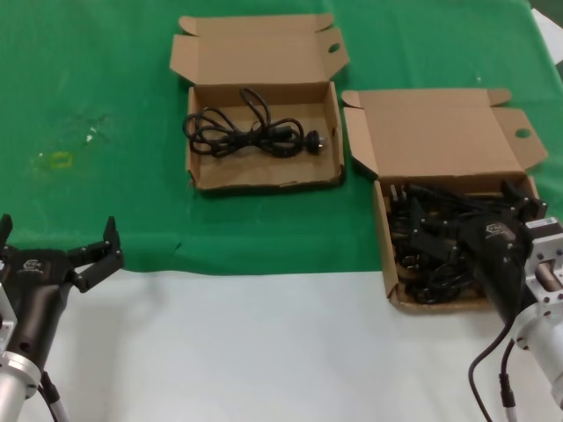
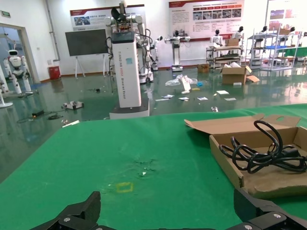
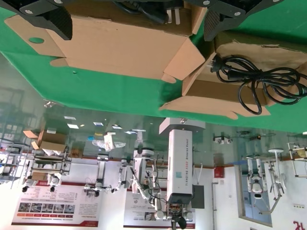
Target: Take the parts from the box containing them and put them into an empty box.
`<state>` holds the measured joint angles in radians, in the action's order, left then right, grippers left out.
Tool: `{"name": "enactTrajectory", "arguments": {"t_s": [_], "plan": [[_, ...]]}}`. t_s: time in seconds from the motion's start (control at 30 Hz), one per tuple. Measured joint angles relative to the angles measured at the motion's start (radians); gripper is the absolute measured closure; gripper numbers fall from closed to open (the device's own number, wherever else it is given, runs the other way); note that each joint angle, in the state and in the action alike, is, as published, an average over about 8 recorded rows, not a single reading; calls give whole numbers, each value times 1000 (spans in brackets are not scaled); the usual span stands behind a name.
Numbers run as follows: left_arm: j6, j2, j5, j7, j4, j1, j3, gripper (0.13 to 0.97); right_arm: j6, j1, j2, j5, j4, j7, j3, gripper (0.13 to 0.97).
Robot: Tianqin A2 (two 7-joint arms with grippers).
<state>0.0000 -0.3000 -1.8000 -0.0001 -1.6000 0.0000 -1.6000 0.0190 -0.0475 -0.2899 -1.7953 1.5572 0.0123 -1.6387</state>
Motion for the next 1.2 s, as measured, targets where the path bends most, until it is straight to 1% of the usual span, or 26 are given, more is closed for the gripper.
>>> {"name": "enactTrajectory", "arguments": {"t_s": [1.2], "plan": [[0, 0, 0, 0, 0, 0, 0, 132, 0, 0, 0, 0, 0, 0, 0, 129]]}}
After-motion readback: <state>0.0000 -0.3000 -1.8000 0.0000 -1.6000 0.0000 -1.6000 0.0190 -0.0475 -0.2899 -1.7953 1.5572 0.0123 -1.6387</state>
